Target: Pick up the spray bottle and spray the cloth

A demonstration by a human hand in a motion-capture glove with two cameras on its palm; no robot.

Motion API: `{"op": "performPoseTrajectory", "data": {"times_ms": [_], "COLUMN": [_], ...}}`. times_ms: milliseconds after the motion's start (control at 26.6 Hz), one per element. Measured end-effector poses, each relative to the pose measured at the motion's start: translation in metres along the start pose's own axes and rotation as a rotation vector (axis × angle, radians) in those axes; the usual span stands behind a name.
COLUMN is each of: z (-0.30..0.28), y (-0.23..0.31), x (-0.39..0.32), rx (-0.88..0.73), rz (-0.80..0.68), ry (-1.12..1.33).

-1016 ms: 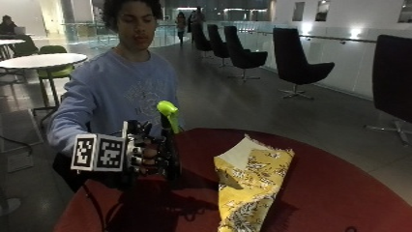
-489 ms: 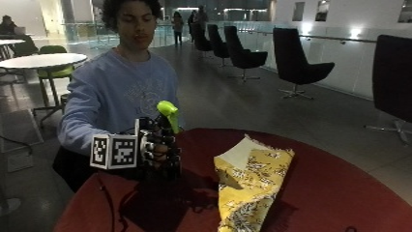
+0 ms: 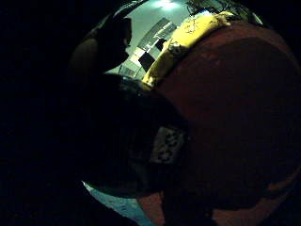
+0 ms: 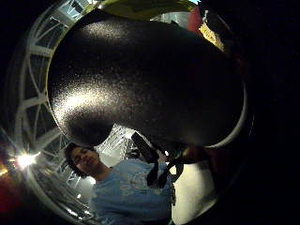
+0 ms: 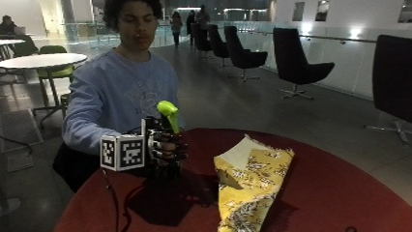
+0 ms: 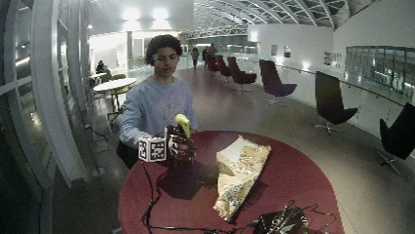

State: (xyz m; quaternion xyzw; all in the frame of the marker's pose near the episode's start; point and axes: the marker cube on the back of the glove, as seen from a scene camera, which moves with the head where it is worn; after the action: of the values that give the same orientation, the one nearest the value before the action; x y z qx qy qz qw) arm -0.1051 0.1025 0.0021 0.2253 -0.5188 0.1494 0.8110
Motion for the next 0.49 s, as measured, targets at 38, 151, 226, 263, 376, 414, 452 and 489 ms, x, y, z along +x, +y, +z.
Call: {"op": "performPoseTrajectory", "data": {"times_ms": [38, 151, 226, 263, 376, 414, 452, 489], "z": [0.0008, 0.0026, 0.0042, 0.0049, 0.0061, 0.0062, 0.0063, 0.0064], "y": [0.0003, 0.0012, 0.0022, 0.0025, 0.0031, 0.0034, 0.004, 0.0047], "x": [-0.0001, 0.0003, 0.0006, 0.0006, -0.0001, -0.0004, -0.0008, -0.0013], "rx": [0.007, 0.034, 0.051, 0.058, 0.061, 0.056, 0.05, 0.044], "rz": [-0.001, -0.015, -0.029, -0.036, -0.047, -0.047, -0.046, -0.043], "ry": [-0.007, -0.011, -0.007, -0.004, 0.005, 0.007, 0.009, 0.011]}}
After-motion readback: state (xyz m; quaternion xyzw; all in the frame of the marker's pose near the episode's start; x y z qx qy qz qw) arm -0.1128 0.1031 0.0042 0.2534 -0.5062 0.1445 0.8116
